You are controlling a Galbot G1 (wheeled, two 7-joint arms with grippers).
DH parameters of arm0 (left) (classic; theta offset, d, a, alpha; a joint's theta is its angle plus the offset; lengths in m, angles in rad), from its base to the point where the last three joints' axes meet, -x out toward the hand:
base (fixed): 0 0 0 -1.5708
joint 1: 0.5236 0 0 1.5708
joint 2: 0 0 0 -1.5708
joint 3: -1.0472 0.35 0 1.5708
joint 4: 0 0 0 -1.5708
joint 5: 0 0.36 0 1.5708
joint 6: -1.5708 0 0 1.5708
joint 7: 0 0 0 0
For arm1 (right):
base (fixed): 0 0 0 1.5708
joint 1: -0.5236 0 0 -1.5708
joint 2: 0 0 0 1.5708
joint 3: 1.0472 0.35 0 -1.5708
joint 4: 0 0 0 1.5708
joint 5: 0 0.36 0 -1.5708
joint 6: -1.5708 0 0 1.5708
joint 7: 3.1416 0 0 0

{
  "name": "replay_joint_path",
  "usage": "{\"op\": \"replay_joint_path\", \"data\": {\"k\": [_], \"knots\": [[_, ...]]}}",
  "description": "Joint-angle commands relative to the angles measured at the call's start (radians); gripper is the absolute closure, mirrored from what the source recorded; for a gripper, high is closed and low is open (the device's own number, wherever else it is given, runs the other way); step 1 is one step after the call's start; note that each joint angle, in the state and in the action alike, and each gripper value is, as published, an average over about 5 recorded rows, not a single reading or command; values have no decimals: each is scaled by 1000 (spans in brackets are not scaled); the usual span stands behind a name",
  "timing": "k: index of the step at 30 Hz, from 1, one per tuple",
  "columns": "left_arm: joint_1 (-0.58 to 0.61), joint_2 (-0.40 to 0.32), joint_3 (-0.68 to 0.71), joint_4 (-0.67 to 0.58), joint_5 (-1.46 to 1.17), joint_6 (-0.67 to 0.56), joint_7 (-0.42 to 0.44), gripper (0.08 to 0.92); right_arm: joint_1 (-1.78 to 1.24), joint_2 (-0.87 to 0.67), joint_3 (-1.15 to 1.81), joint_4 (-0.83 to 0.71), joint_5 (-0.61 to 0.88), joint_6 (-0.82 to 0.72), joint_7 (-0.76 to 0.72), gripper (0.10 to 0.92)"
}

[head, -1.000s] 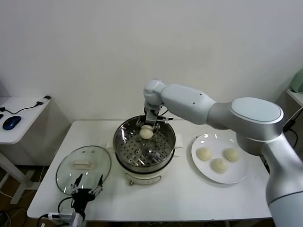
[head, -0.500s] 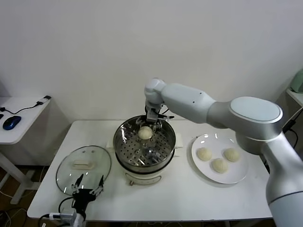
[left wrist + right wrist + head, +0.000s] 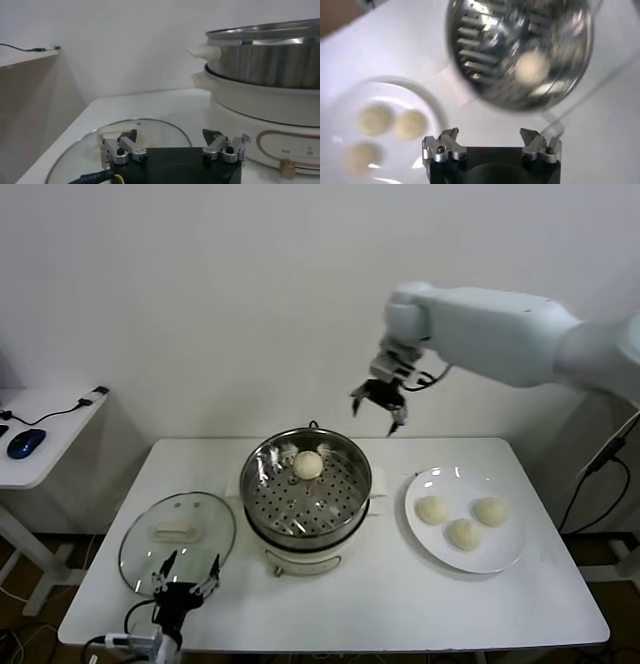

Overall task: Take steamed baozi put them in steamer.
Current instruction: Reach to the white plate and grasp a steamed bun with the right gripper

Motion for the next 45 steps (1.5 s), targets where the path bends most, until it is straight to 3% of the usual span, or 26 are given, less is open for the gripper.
{"op": "replay_joint_path", "data": {"k": [1, 8, 24, 36, 45], "knots": [[-1, 0, -4, -1, 1, -1, 0, 177, 14, -355, -162, 267, 224, -451, 209, 203], [3, -3, -8, -3, 5, 0, 1, 177, -262, -359, 43, 172, 55, -520, 232, 203], [23, -13, -20, -2, 14, -7, -1, 177, -594, -194, 303, -89, -112, -514, 216, 203], [22, -10, -18, 3, 18, -12, -2, 177, -674, -126, 410, -214, -152, -502, 227, 203], [22, -6, -17, 3, 24, -16, -2, 177, -658, -107, 411, -213, -148, -500, 215, 231]]}}
